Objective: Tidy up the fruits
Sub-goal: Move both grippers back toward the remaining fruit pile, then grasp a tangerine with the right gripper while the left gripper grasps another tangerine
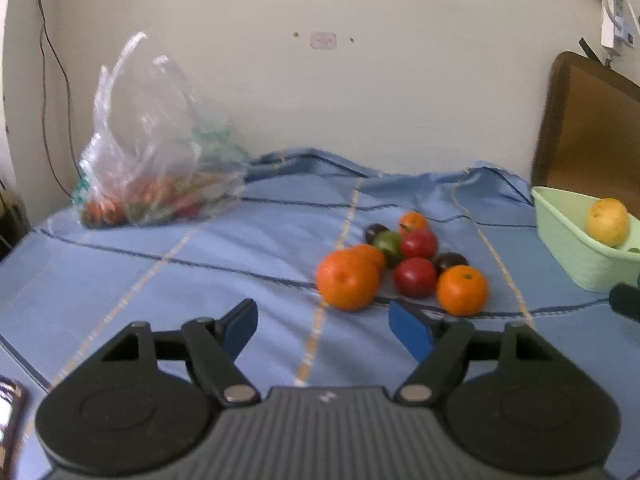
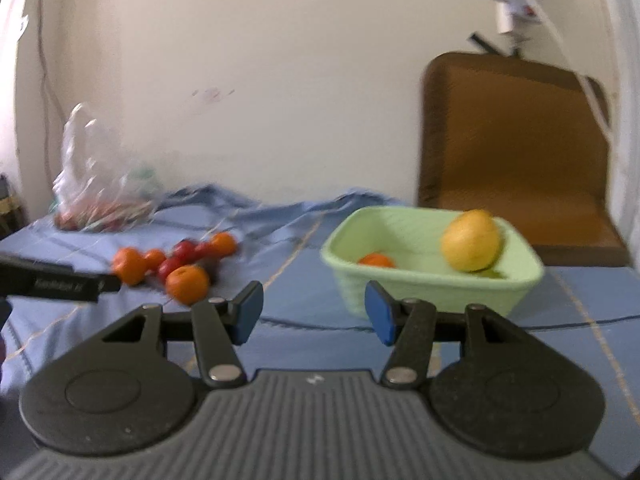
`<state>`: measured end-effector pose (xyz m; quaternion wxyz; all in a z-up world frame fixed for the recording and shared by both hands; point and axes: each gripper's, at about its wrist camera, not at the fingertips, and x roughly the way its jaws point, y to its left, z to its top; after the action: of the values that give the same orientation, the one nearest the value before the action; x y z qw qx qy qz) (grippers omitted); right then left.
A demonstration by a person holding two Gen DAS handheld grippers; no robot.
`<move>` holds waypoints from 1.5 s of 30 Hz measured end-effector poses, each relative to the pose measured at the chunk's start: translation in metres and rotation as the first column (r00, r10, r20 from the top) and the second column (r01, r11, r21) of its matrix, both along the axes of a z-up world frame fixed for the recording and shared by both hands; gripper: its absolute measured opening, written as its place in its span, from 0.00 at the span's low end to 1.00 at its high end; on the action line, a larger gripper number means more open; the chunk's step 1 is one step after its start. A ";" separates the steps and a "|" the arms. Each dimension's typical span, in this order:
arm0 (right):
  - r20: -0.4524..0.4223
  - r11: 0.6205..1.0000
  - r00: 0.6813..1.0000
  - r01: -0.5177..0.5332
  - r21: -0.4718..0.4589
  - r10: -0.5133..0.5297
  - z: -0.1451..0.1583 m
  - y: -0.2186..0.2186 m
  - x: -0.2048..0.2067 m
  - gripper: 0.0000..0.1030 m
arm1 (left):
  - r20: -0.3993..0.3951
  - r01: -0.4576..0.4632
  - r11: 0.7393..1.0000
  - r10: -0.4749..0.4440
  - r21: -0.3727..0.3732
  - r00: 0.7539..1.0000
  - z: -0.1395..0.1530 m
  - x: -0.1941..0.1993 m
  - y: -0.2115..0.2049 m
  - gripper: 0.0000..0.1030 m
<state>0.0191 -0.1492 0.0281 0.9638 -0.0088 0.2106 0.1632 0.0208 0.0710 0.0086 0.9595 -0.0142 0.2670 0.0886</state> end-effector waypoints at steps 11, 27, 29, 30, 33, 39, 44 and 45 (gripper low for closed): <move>-0.123 0.979 0.974 -0.197 -0.058 0.189 -0.002 0.067 0.043 0.57 | 0.054 0.004 0.985 0.005 -0.171 0.999 -0.001 -0.001 0.038 0.73; -0.225 0.975 0.953 -0.216 -0.043 0.201 -0.014 0.066 0.040 0.37 | 0.026 0.129 0.986 -0.127 -0.106 0.992 0.000 0.029 0.013 0.76; -0.214 0.977 0.957 -0.208 -0.039 0.195 -0.013 0.053 0.029 0.37 | 0.014 0.139 0.985 -0.139 -0.100 0.990 -0.001 0.035 0.011 0.76; -0.211 0.979 0.959 -0.199 -0.032 0.188 -0.012 0.044 0.022 0.37 | 0.008 0.146 0.984 -0.146 -0.104 0.989 -0.002 0.038 0.011 0.76; -0.226 0.986 0.960 -0.166 0.012 0.164 -0.014 0.022 0.013 0.37 | -0.034 0.155 0.980 -0.160 -0.121 0.986 -0.006 0.049 0.013 0.69; -0.229 0.990 0.964 -0.127 0.063 0.139 -0.015 0.011 0.009 0.37 | -0.075 0.118 0.974 -0.135 -0.195 0.988 -0.012 0.047 0.023 0.41; -0.204 0.988 0.968 -0.134 0.073 0.147 -0.014 0.009 0.003 0.37 | -0.062 0.120 0.964 -0.138 -0.238 0.988 -0.012 0.018 0.013 0.41; -0.202 0.988 0.968 -0.135 0.079 0.148 -0.014 0.007 0.002 0.37 | -0.059 0.137 0.959 -0.156 -0.248 0.986 -0.012 0.013 0.007 0.41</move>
<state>0.0216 -0.1418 0.0143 0.9223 0.0245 0.3035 0.2383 0.0338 0.0777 -0.0032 0.9432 -0.1084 0.3136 -0.0154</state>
